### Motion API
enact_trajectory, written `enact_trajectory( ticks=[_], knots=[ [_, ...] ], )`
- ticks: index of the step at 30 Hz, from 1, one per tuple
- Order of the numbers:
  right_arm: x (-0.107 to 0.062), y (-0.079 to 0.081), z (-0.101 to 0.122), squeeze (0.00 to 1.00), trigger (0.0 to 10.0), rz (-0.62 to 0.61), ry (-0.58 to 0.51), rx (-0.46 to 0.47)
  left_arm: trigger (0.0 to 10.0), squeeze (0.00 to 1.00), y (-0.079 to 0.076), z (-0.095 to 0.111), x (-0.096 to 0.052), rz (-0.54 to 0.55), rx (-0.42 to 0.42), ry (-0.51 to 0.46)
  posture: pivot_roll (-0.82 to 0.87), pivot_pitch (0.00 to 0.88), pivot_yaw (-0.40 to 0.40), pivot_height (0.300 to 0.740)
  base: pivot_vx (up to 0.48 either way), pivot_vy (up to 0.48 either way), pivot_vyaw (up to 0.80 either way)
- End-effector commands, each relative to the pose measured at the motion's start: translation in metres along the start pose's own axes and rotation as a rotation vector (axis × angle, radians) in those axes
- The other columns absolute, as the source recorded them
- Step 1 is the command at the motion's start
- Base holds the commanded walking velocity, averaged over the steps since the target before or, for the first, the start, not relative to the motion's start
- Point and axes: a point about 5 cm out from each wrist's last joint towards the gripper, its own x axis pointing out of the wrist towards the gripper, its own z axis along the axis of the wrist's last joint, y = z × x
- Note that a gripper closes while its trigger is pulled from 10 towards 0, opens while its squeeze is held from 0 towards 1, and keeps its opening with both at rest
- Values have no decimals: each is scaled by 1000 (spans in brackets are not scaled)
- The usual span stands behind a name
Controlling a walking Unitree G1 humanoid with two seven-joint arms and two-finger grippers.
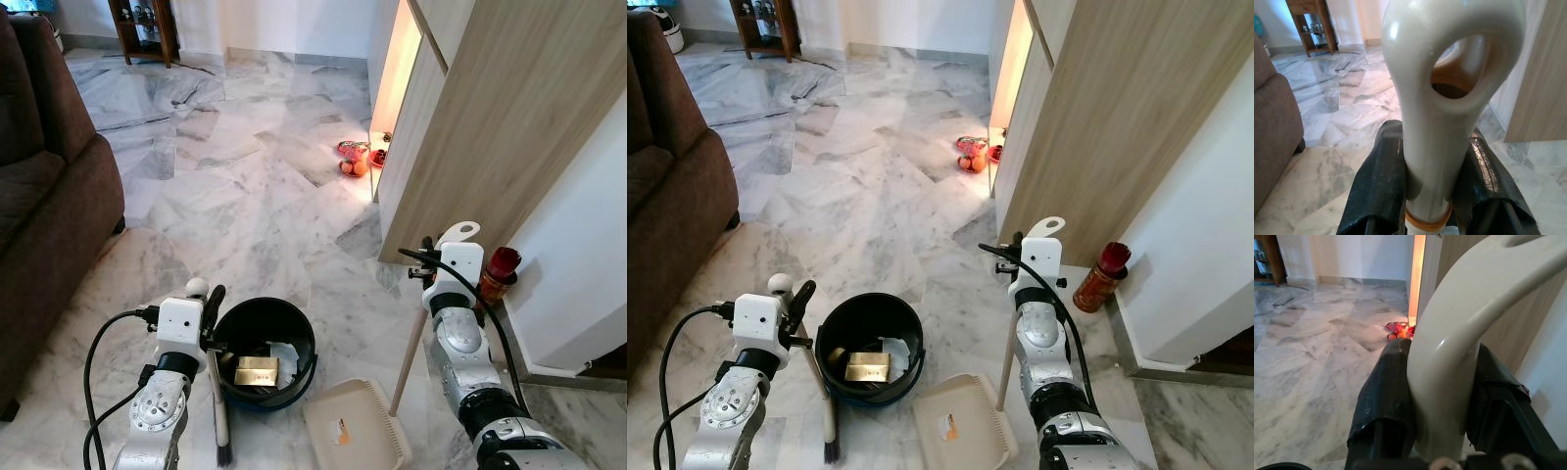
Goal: Sweep floor
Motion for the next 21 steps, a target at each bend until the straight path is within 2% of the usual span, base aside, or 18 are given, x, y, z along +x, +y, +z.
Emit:
enact_trajectory(
  ticks=[1,10,21],
  knots=[
    [4,-3,6,0,10000,-19,-33,22,10000,0,-4,12,4,-20,-6,-55,56,80,-84,740,0,0,0],
    [3,-3,4,0,10000,-20,-26,28,10000,0,-4,13,4,-22,-8,-55,56,82,-83,740,0,0,0],
    [3,-3,2,0,10000,-21,-17,37,10000,0,-4,14,5,-20,-9,-62,55,84,-86,740,-255,0,0]
  ],
)
